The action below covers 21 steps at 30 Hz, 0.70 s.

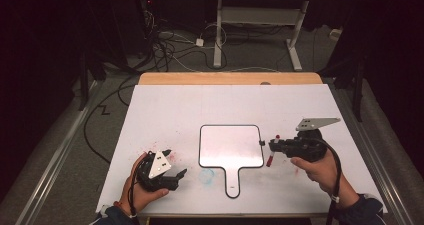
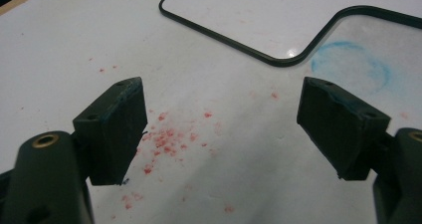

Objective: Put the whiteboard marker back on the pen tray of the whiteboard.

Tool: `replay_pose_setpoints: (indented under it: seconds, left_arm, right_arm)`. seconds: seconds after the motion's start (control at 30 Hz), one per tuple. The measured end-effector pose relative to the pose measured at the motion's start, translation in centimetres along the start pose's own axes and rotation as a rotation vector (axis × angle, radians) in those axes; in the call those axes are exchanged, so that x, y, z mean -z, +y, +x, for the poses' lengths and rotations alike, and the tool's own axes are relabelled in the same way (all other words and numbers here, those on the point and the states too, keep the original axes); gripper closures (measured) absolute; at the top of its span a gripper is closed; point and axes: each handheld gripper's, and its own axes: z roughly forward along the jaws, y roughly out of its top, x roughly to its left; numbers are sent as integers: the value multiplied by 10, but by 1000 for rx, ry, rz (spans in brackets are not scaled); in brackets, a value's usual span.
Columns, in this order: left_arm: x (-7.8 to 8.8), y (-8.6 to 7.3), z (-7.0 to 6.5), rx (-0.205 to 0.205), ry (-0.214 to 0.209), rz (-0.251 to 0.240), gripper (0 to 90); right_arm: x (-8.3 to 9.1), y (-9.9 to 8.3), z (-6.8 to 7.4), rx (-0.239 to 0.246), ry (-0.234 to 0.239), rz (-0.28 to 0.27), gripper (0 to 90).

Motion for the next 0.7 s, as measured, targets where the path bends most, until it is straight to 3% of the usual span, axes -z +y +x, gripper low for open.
replay_pose_setpoints:
  seconds: [0.1, 0.23, 0.33, 0.47, 0.6, 0.7]
  left_arm:
    - [-1, 0, 0, -4, -4, 6, 192]
    - [-3, -1, 0, -6, -11, 13, 192]
    - [-4, -1, 0, -7, -15, 23, 192]
    - [-5, -1, 0, -11, -18, 27, 192]
    - [-5, -2, -1, -16, -18, 34, 192]
    - [-5, -2, -1, -20, -21, 37, 192]
  right_arm:
    - [-17, -4, -7, -29, -2, 34, 806]
    - [-33, -7, -21, -89, 25, 3, 798]
    - [-42, -6, -32, -137, 4, -14, 787]
    - [-57, -8, -41, -182, -35, -29, 771]
    - [-73, -11, -48, -212, -110, -23, 749]
    - [-82, -14, -49, -201, -168, -23, 750]
